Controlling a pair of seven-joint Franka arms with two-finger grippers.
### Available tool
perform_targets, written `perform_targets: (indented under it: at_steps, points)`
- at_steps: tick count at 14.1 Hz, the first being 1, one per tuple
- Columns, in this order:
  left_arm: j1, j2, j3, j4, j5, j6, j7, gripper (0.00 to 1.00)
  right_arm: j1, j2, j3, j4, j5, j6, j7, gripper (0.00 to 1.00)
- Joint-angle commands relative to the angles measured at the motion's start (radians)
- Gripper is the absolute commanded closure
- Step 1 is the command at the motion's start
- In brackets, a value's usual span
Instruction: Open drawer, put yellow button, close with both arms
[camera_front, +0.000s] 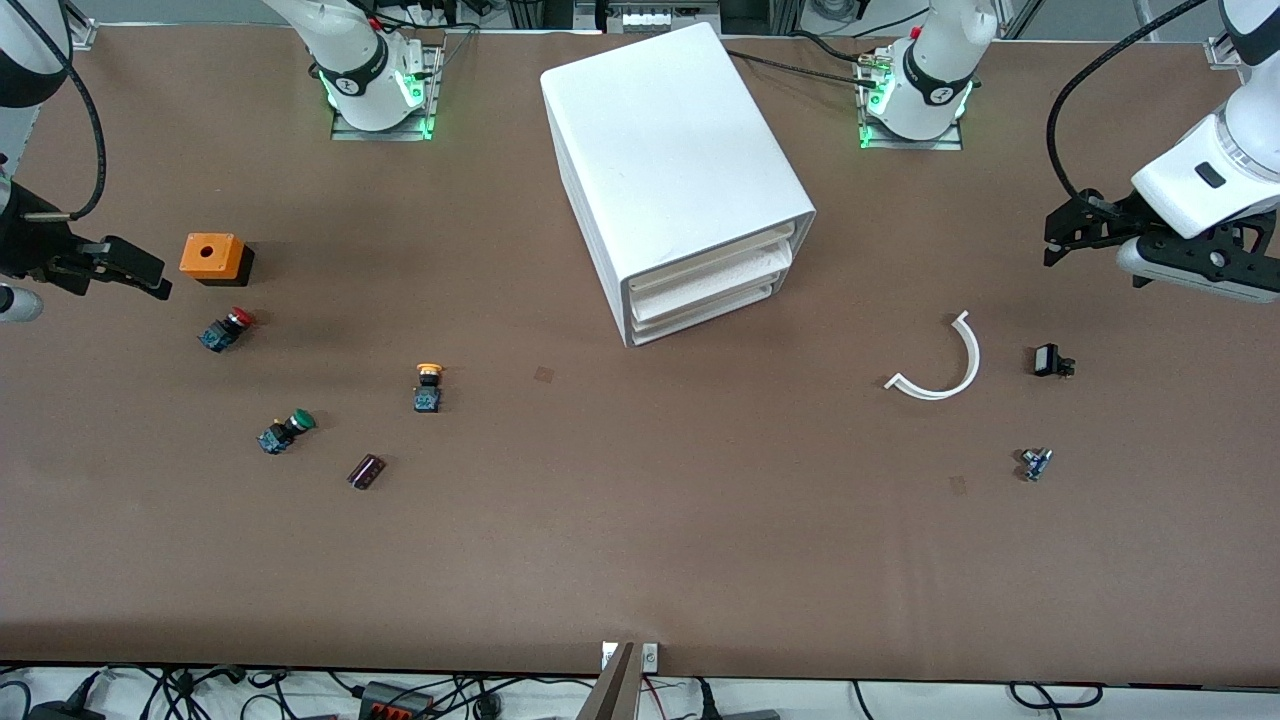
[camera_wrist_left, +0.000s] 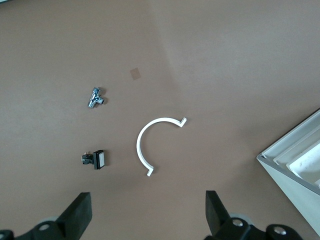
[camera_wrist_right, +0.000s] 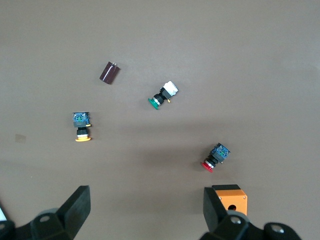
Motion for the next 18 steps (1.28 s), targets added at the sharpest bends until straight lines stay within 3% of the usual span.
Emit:
perform_targets:
  at_steps: [1,11,16,18]
  points:
    - [-0.002,-0.006,-0.007,0.017,0.017,-0.024,-0.012,0.0,0.002,-0.008,0.002,-0.009,-0.01,0.012,-0.008,0.0]
    - [-0.005,-0.004,-0.007,0.017,0.019,-0.03,-0.014,0.0,0.019,0.004,0.005,-0.004,-0.007,0.006,-0.01,0.0]
    - [-0.006,0.022,-0.062,0.031,0.007,-0.253,0.002,0.0,0.066,0.053,0.006,-0.004,0.001,0.006,-0.008,0.0]
    - [-0.005,0.036,-0.077,0.031,-0.062,-0.329,0.008,0.0,0.112,0.084,0.006,-0.007,0.002,0.003,-0.008,0.0]
